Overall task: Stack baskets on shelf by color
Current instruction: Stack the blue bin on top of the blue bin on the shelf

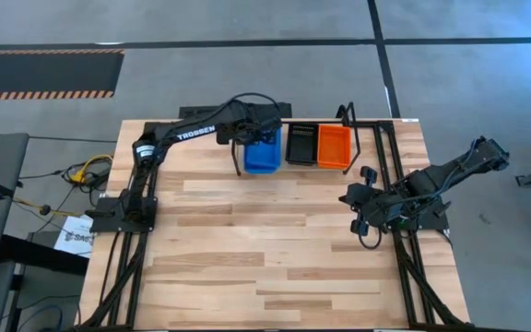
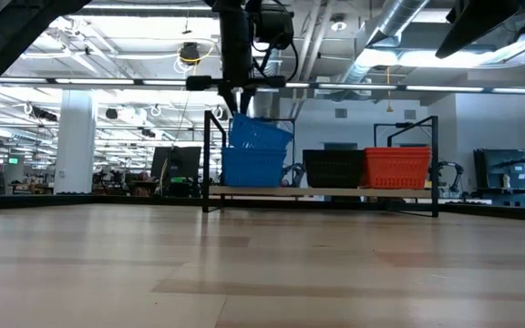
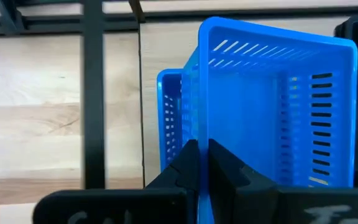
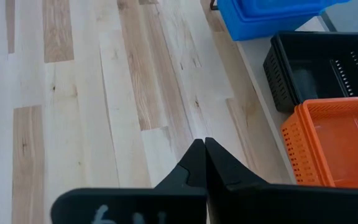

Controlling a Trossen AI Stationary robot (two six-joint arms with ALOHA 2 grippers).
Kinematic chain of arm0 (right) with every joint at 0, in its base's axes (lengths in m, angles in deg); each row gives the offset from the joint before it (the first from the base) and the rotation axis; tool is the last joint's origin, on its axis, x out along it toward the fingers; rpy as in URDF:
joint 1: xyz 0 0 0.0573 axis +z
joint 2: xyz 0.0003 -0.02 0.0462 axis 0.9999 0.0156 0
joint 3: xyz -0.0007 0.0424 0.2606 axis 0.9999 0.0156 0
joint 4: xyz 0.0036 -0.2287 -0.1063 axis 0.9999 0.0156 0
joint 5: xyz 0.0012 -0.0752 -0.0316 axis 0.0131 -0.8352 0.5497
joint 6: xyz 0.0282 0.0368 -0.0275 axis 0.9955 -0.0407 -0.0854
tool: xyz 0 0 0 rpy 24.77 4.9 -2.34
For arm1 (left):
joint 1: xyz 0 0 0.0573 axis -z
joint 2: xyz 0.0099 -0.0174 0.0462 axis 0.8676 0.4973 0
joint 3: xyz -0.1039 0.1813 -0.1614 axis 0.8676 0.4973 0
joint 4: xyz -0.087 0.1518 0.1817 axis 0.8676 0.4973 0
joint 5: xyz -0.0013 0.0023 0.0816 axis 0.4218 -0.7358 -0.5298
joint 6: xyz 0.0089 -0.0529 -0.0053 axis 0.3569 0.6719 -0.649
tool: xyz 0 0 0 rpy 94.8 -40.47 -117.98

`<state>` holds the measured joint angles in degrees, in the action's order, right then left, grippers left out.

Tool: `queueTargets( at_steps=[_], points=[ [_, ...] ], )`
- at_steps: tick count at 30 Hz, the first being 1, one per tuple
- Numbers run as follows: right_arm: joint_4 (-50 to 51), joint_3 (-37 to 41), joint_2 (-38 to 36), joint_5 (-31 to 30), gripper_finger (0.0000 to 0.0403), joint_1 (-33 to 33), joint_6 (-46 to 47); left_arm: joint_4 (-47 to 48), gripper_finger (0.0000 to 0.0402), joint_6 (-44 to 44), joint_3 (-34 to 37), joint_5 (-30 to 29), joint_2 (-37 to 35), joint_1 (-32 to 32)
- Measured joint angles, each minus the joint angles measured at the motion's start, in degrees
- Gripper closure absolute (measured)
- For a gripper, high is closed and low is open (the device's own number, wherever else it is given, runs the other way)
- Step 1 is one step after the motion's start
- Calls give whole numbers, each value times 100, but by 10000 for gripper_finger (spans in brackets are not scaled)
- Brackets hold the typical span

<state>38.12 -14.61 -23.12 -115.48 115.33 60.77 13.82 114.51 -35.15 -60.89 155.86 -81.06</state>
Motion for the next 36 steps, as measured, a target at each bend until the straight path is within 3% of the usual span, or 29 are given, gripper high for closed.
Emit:
queueTargets(
  at_steps=[8,18,30,36],
  points=[
    [0,0,1,0,398,0,-2,-338,401,-102,498,323,9,-22],
    [2,0,0,0,398,2,-15,-398,396,-611,539,239,9,-22],
    [0,0,0,0,399,2,35,-397,284,-937,539,151,9,-39],
    [2,0,2,0,397,1,92,-389,259,-1034,308,385,9,-57]
  ],
)
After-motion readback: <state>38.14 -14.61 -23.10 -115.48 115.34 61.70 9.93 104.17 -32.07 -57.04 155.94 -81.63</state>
